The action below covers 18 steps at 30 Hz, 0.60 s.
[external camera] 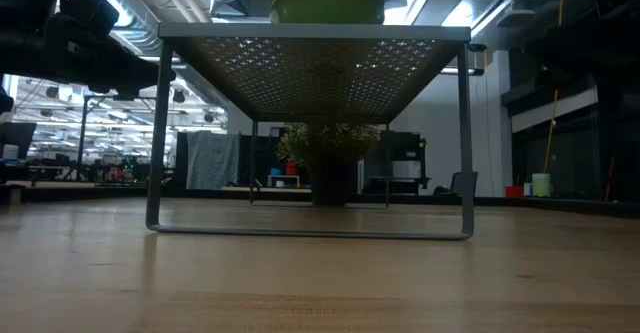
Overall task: Pick & Place Mini bowls
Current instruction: Return to Home Position
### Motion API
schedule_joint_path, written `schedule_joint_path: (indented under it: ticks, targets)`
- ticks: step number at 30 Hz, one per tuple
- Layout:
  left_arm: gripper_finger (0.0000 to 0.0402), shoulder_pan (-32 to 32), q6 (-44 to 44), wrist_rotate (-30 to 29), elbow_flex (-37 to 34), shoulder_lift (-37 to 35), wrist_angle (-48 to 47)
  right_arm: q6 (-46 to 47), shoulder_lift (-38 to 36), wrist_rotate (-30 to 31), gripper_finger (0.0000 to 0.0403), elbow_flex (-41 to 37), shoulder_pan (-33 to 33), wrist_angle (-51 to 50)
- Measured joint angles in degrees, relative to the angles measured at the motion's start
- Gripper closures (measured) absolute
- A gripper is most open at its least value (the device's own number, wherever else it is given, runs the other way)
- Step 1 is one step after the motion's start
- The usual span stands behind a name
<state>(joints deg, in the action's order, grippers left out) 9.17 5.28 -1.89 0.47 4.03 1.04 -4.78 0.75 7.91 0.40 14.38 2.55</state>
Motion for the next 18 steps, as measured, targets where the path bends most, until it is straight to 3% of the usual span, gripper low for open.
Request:
schedule_joint_path:
  ticks: [18]
  targets:
    - [0.0390, 0.0, 0.0, 0.0, 0.0, 0.0, 0.0, 0.0, 0.0, 0.0, 0.0256, 0.0, 0.0, 0.0]
